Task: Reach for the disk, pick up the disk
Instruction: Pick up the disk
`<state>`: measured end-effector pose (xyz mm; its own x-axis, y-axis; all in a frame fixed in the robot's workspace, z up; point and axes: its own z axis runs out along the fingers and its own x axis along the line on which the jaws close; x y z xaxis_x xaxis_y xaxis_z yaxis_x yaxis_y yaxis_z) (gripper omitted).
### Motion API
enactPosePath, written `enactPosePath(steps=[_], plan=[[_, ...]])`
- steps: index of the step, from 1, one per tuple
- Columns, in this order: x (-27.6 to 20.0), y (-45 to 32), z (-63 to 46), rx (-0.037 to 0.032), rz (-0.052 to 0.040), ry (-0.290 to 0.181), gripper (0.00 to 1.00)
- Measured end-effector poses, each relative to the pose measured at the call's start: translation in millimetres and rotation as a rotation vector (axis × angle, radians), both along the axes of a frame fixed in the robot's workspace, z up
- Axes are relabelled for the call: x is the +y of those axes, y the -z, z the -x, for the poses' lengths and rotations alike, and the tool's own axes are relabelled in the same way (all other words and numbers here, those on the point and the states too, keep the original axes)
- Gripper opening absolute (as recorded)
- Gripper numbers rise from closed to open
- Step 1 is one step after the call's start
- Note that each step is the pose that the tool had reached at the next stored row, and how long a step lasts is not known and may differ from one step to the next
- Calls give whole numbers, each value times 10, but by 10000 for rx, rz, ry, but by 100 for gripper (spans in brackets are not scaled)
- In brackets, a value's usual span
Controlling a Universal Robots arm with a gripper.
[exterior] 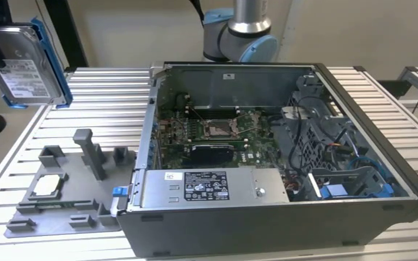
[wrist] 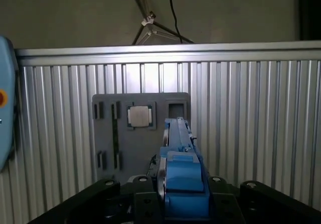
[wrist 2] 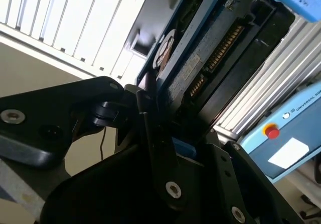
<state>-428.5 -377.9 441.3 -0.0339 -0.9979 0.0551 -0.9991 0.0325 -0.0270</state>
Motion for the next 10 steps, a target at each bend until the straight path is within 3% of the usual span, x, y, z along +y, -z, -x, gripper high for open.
enactPosePath(steps=[10], plan=[[0, -304, 0, -1, 1, -1, 0]])
